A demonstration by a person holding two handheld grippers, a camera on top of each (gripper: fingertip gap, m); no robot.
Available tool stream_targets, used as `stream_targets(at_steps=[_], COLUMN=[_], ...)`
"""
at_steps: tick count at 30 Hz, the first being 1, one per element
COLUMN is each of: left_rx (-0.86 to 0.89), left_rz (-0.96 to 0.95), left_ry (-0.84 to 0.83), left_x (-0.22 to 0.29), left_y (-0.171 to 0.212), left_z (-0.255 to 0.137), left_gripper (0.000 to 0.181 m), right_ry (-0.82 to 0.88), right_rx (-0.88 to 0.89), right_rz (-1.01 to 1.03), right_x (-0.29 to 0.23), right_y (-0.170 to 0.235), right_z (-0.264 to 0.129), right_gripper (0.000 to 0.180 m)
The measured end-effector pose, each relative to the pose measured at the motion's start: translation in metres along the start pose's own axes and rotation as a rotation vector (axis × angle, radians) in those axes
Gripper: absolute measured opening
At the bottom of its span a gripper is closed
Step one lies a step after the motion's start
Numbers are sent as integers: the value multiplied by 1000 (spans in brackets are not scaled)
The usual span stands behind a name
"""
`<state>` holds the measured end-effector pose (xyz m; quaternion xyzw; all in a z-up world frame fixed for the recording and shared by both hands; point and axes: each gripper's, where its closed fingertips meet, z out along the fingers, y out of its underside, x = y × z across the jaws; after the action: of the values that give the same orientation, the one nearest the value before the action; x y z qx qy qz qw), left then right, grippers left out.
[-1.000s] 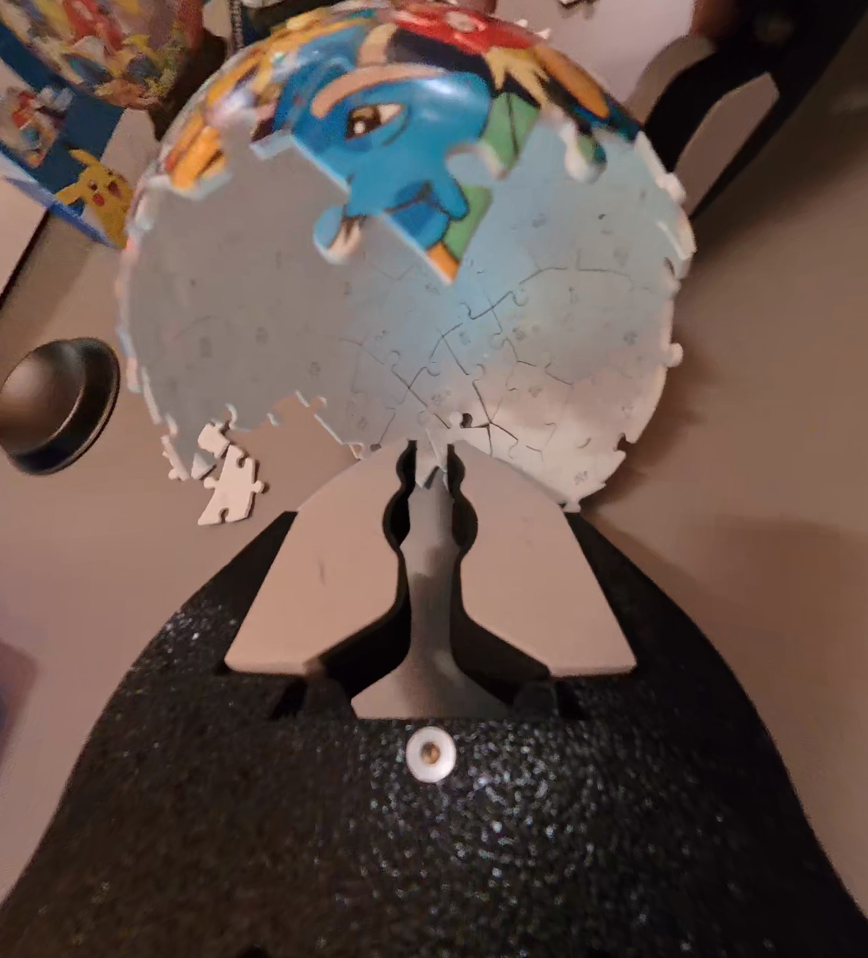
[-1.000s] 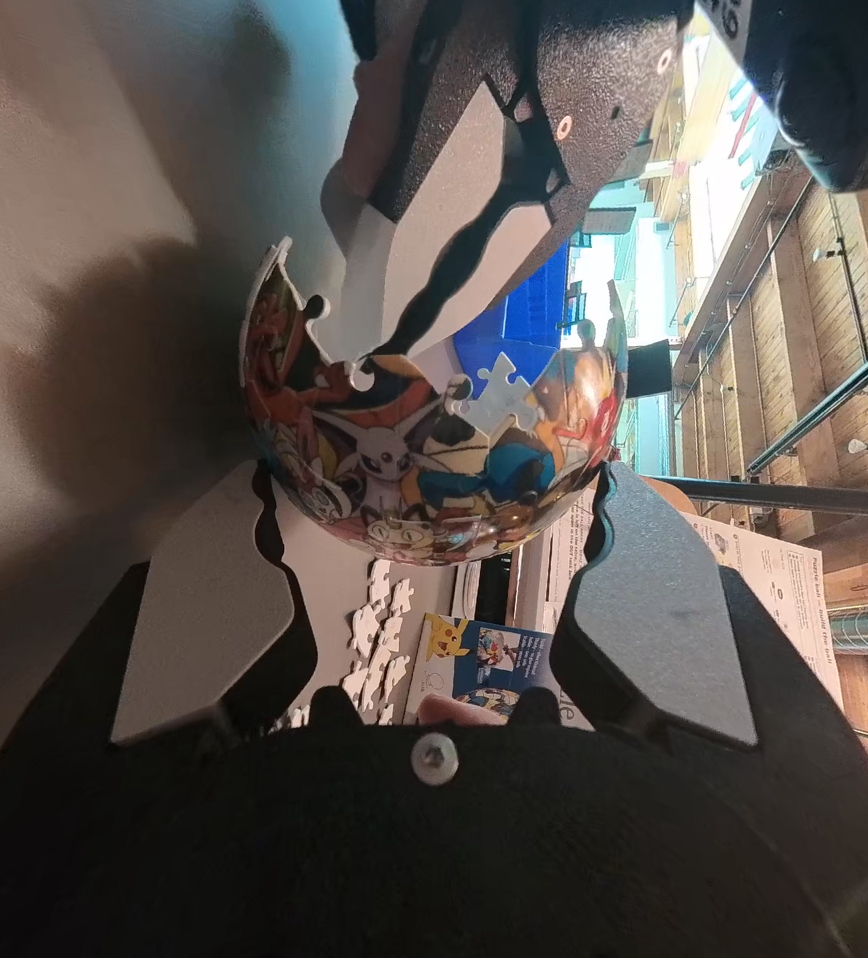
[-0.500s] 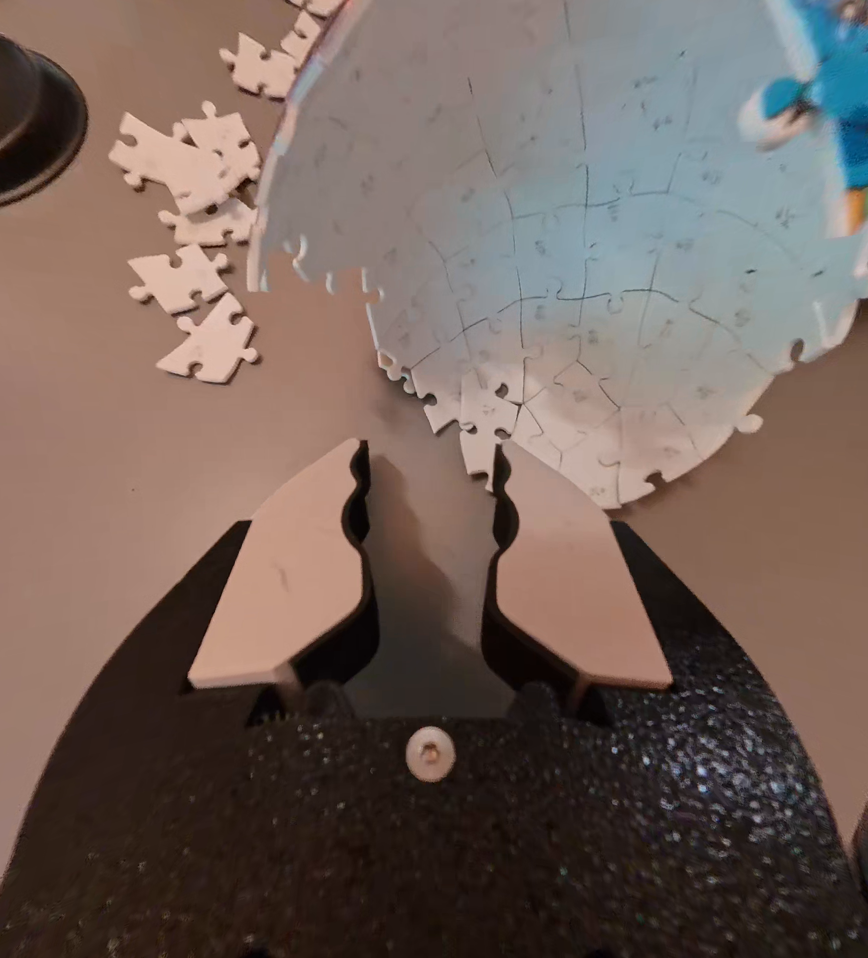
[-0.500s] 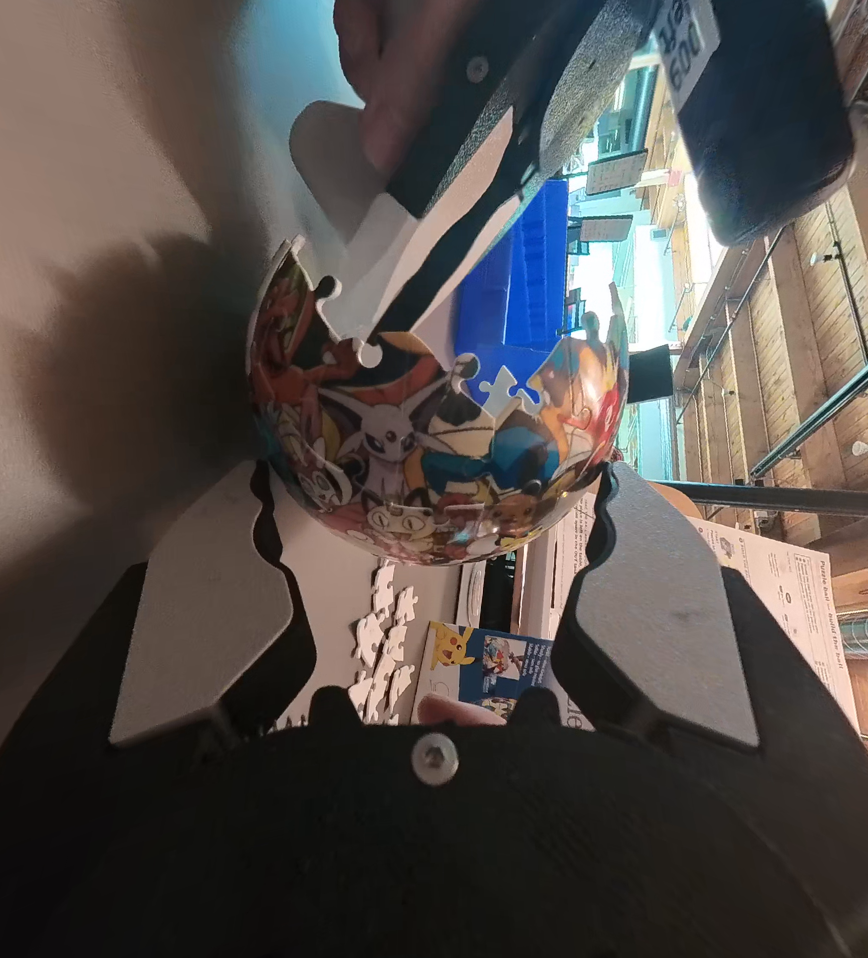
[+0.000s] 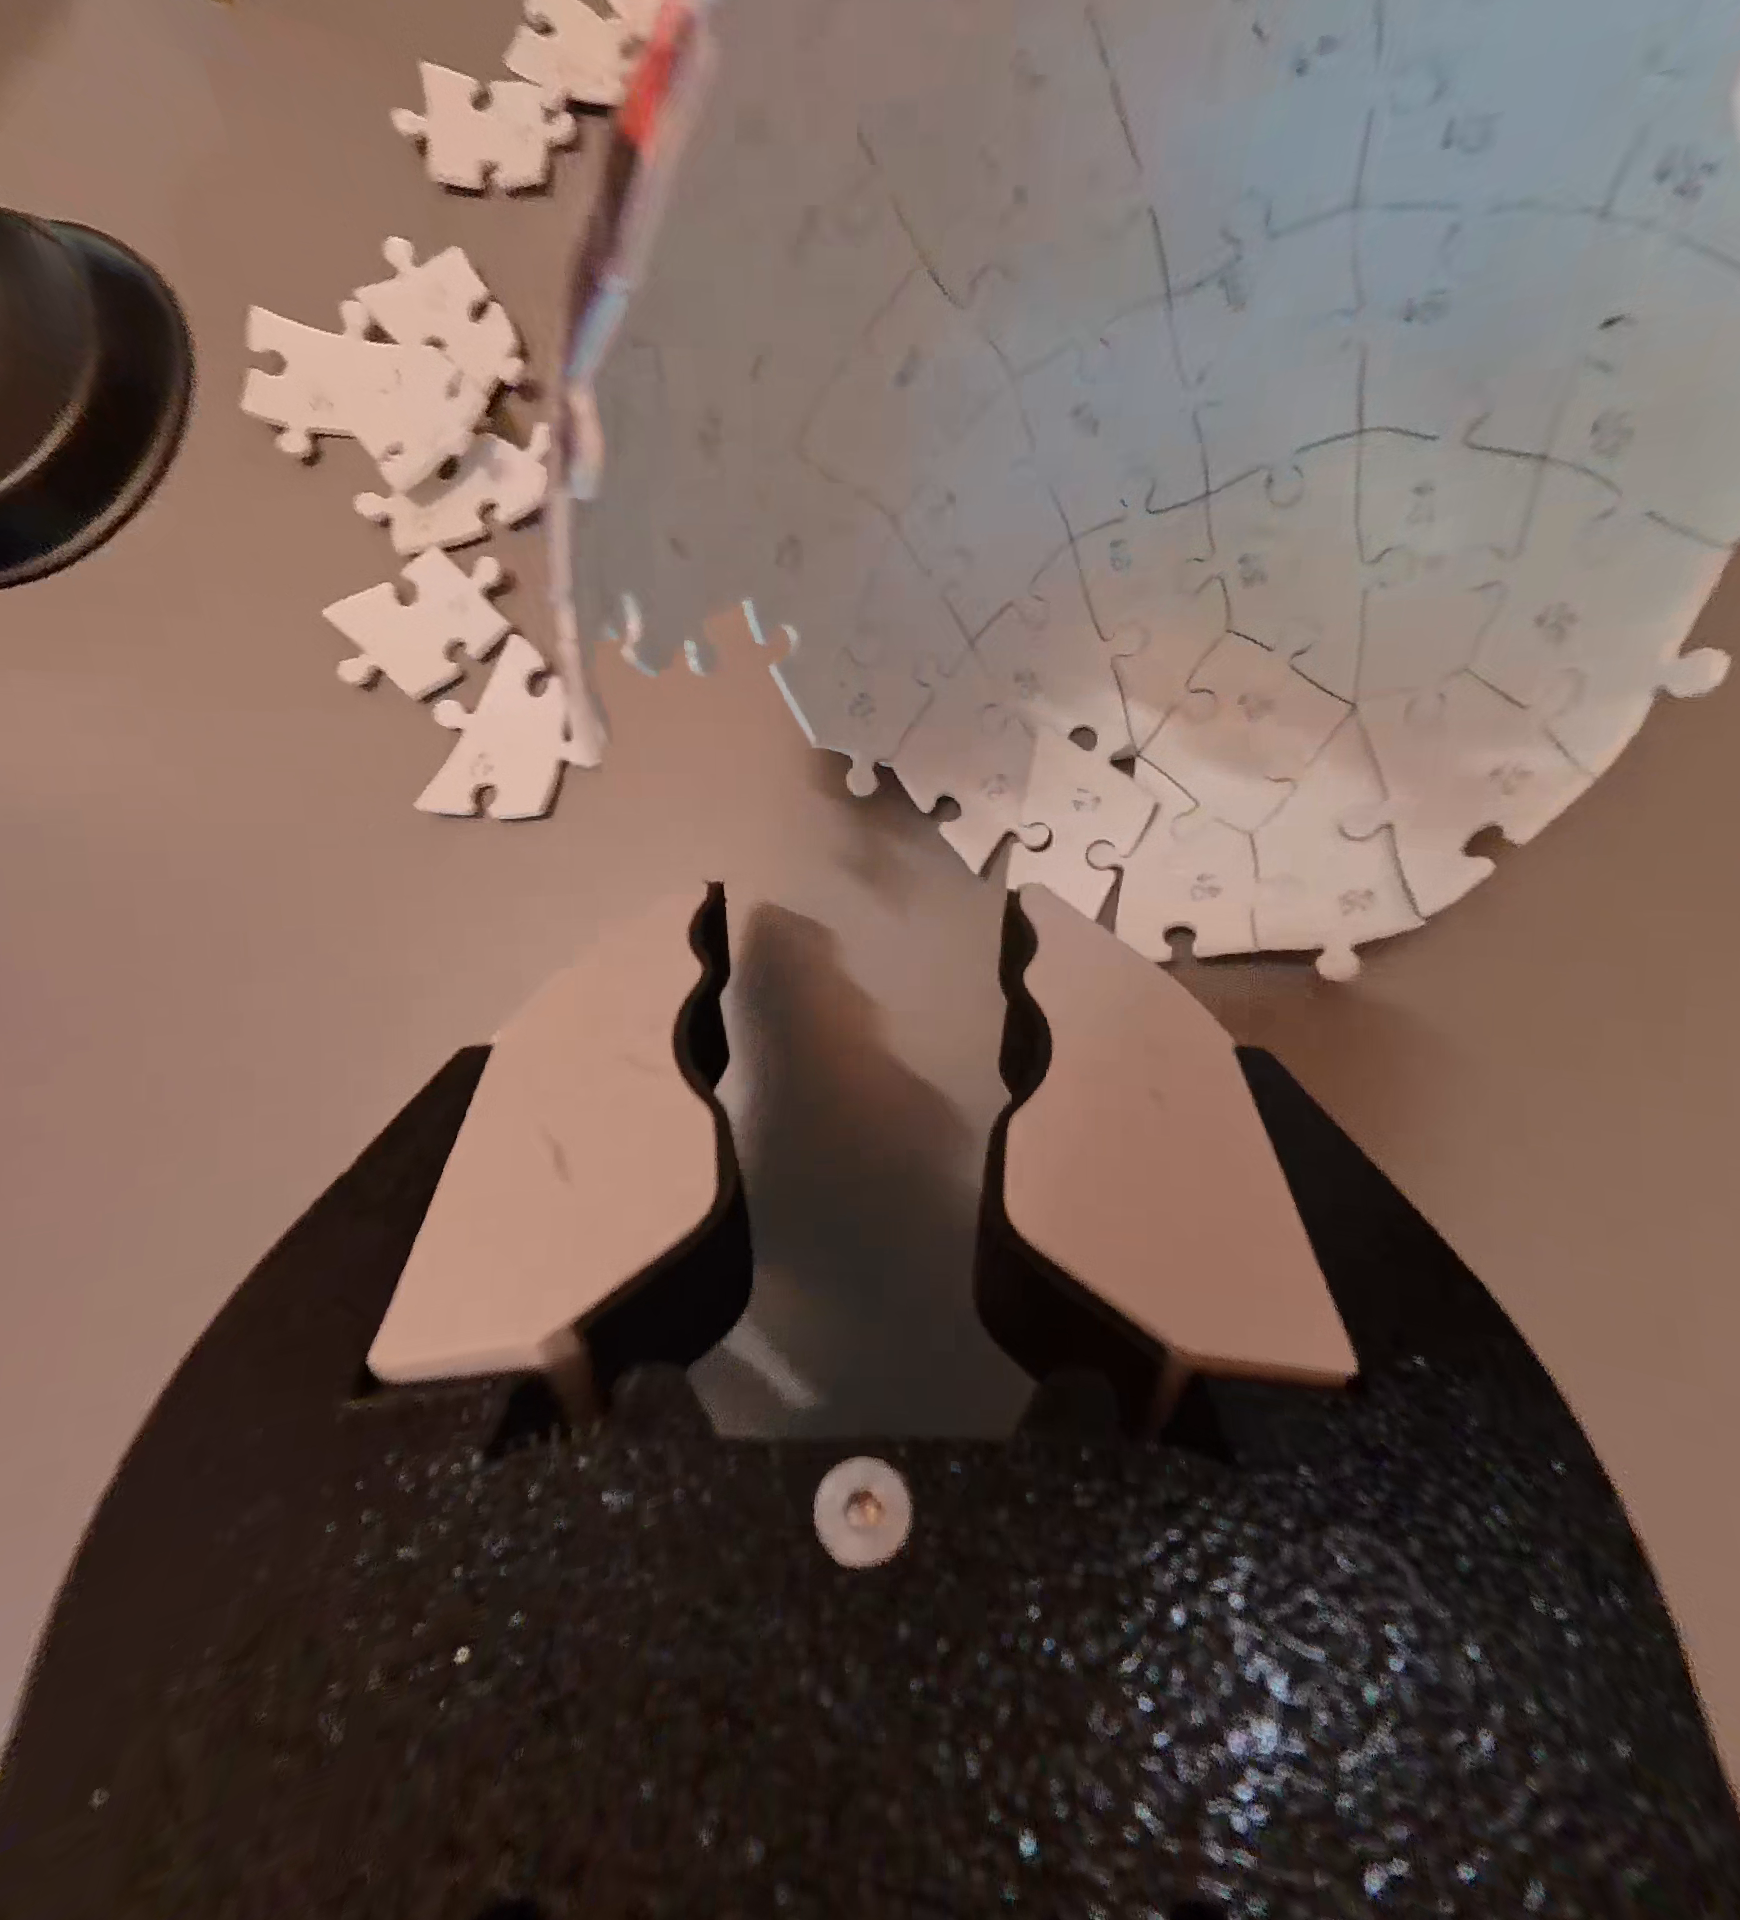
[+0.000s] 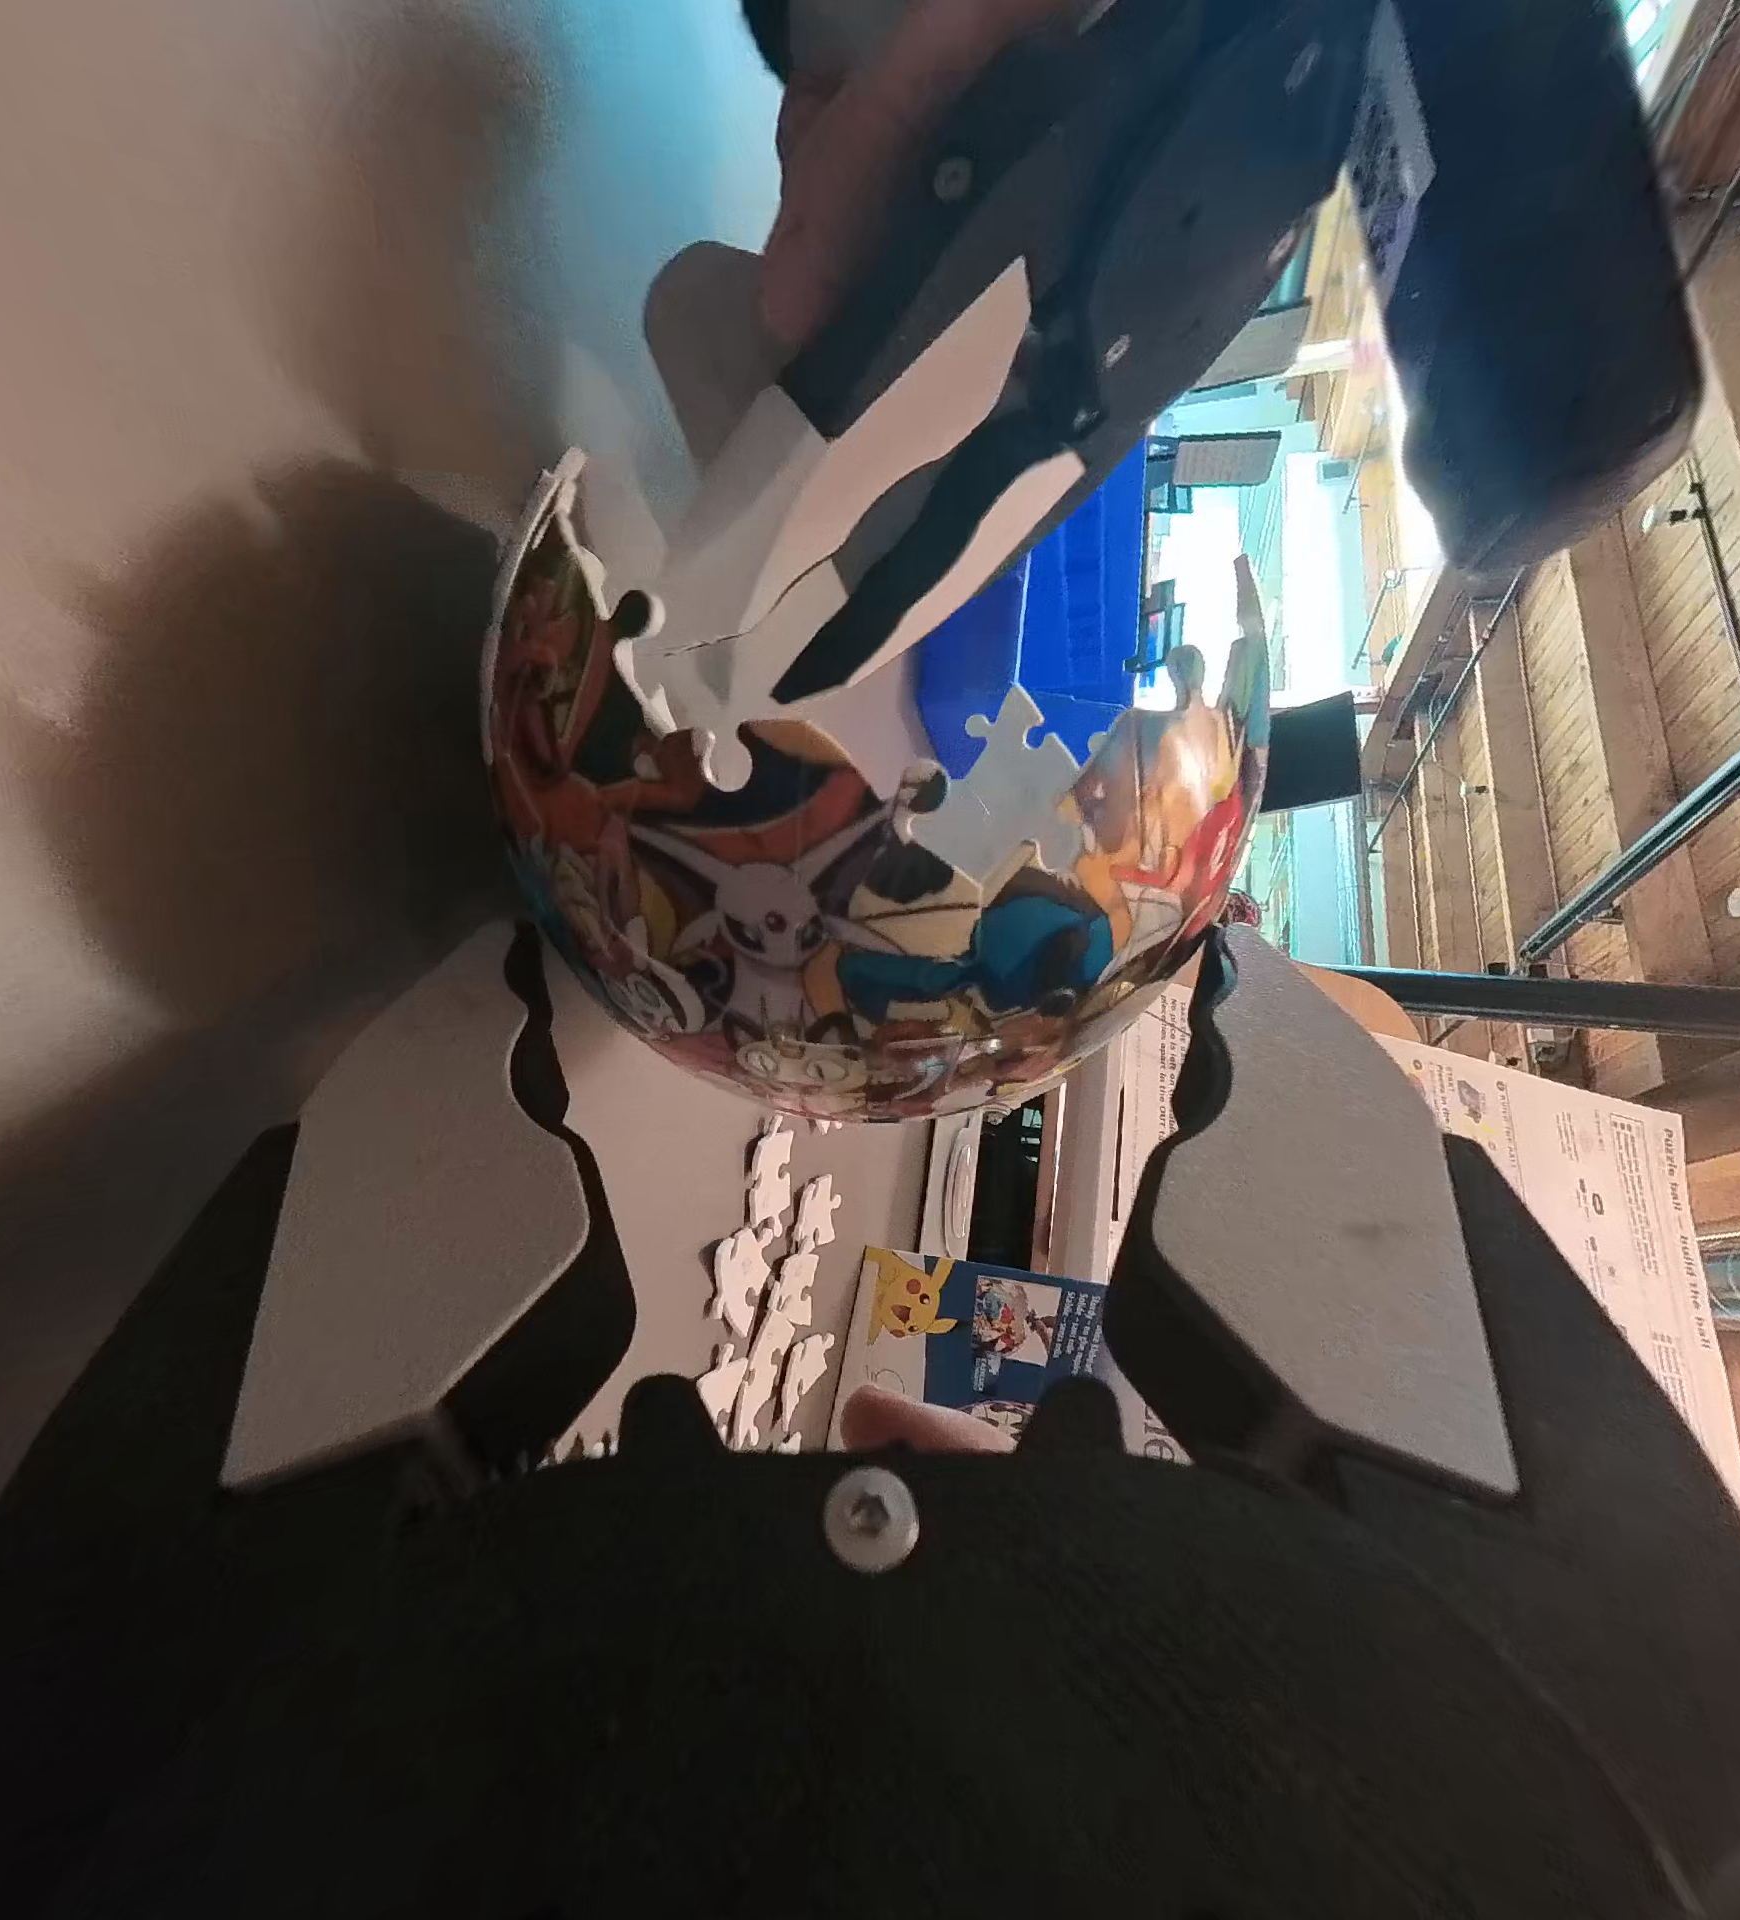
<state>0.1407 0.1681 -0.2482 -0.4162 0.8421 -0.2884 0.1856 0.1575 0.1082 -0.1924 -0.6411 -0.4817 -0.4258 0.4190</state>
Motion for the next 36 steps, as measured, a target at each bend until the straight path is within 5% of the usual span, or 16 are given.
stream_targets(at_steps=[8,25,36], left_rx=[210,77,39], left_rz=[28,214,225], left_ry=[41,85,43], left_x=[29,33,34], left_y=[-19,-13,-13], left_z=[-24,17,17], left_gripper=[0,0,0], right_ry=[-14,-46,-126], right_rx=[4,-1,47], right_rz=[-28,-26,150], right_x=[1,2,-7], right_y=[-7,-4,-10], right_z=[1,4,8], right_gripper=[115,116,133])
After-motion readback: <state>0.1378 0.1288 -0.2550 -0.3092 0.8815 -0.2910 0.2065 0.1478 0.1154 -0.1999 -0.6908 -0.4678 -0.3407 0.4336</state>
